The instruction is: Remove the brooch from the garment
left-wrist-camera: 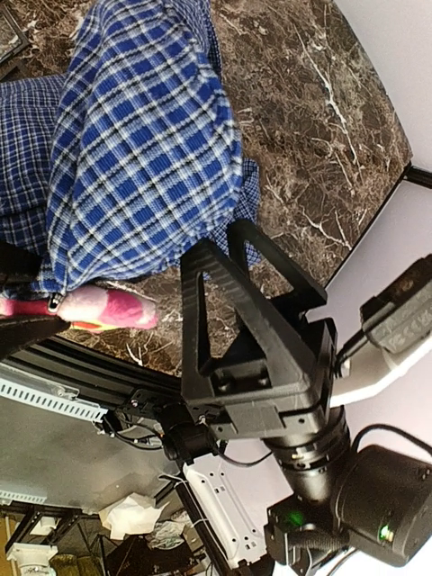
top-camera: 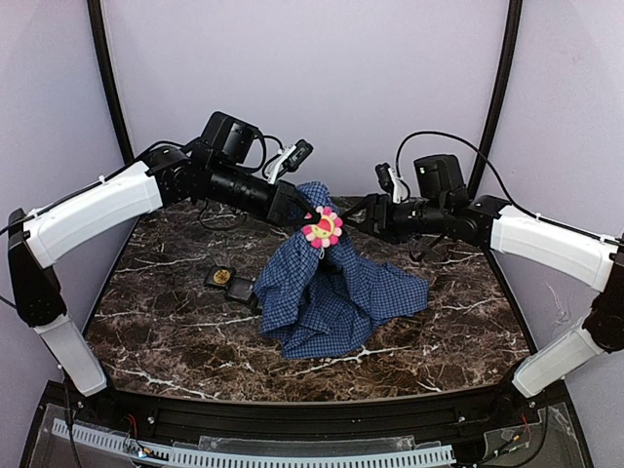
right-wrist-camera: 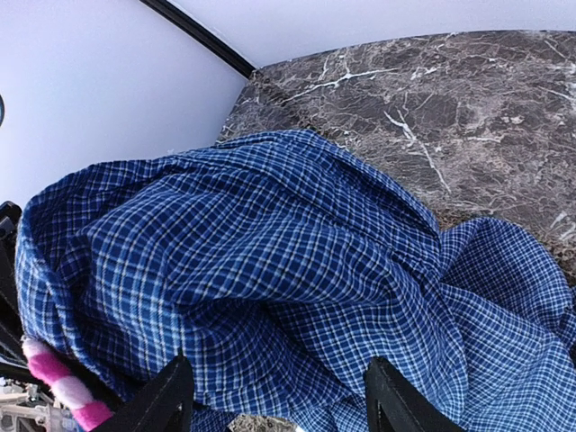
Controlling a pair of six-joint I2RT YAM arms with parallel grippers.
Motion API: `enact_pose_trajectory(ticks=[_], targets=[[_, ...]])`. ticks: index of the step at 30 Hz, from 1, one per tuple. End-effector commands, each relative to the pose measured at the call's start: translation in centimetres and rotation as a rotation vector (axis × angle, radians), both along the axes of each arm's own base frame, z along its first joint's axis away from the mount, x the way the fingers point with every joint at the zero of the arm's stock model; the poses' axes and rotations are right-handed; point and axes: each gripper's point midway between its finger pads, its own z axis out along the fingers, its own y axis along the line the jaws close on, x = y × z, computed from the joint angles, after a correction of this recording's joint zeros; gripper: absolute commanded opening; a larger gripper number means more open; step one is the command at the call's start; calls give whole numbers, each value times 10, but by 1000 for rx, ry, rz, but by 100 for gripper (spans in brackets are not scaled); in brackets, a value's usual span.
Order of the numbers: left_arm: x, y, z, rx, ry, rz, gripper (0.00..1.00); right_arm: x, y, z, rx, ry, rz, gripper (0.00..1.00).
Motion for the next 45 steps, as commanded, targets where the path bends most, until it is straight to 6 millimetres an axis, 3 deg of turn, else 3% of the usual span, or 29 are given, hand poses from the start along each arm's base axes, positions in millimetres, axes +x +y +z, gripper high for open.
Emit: enact_pose_trajectory(ticks=[1, 10, 22, 25, 30, 31, 34, 35, 39, 42, 45], targets=[[-21, 10, 24, -49, -32, -67, 1, -3, 15, 5, 71, -1, 114, 65], [-24, 12, 26, -52, -29, -74, 1, -16, 38, 14, 253, 38, 262, 70], [-22, 15, 21, -35, -35, -55, 1, -55, 53, 41, 413, 40, 539, 71], [-21, 14, 20, -37, -38, -50, 1, -61, 57, 39, 407, 49, 569, 57], [-16, 16, 13, -37, -20, -27, 1, -60, 63, 34, 407, 52, 561, 4], [-15, 18, 9, -34, -5, -15, 1, -59, 63, 35, 407, 48, 551, 0], [-8, 39, 1, -18, 8, 62, 13, -52, 60, 32, 394, 31, 494, 0], [-8, 46, -11, 5, 31, 88, 18, -50, 58, 29, 377, 26, 470, 0], [2, 91, -35, 75, 32, 271, 25, -40, 51, 22, 282, -25, 371, 0], [3, 127, -54, 109, 66, 397, 41, -39, 50, 16, 210, -36, 356, 0], [2, 137, -50, 84, 67, 440, 55, -40, 52, 10, 161, -35, 355, 0]])
